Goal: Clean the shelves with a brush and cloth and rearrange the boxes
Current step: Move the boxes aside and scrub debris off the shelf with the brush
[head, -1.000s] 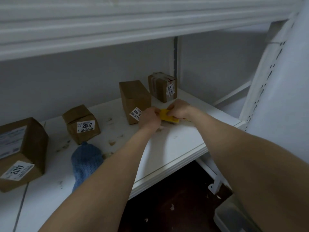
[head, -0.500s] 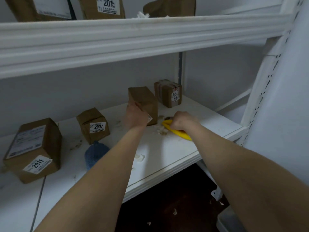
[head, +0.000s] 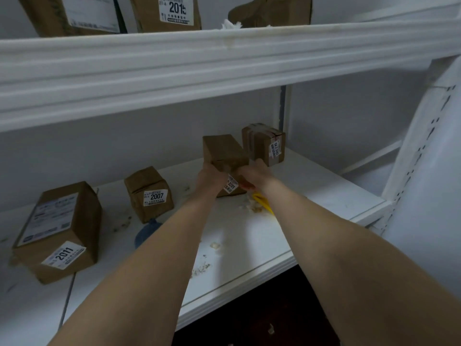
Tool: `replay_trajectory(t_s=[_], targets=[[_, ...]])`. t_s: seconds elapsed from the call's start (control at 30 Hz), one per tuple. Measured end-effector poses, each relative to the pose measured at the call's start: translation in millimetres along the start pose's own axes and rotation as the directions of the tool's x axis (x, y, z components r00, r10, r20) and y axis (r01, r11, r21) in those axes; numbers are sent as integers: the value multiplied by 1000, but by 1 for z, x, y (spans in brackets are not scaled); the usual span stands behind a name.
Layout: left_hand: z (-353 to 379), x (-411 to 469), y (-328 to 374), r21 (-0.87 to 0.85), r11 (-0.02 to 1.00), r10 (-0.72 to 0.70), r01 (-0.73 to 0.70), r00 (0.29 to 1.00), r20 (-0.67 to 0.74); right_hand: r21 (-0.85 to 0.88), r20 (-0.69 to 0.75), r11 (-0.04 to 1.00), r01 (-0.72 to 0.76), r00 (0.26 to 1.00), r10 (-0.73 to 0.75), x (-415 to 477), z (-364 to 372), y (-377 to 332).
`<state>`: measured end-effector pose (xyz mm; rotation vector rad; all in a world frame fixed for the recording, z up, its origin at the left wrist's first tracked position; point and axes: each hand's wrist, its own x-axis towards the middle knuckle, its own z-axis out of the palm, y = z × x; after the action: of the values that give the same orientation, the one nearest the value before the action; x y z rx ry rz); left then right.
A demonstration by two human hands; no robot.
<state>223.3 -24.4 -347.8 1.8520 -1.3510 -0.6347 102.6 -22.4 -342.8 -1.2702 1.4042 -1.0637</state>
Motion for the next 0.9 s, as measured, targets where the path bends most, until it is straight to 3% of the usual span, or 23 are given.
replay_trajectory(t_s=[0.13, 0.3, 0.4, 0.67, 0.9], targets=[[2, 8, 5, 2, 996, 87, -87, 996, 2, 96, 31, 995, 1, 999, -4, 15, 8, -2], [2, 20, 22, -127, 972, 201, -199, 980, 1, 24, -123, 992, 127, 985, -123, 31, -1, -15], [12, 26, 39, -251, 948, 210, -195, 977, 31, 21, -146, 985, 173, 975, -168, 43, -13, -21], [47, 42, 47, -338, 936, 155, -101, 978, 136, 48, -121, 984, 172, 979, -165, 62, -33, -15], [58, 42, 52, -308, 947, 165, -87, 957, 237, 75, -114, 978, 192, 976, -183, 68, -44, -8]])
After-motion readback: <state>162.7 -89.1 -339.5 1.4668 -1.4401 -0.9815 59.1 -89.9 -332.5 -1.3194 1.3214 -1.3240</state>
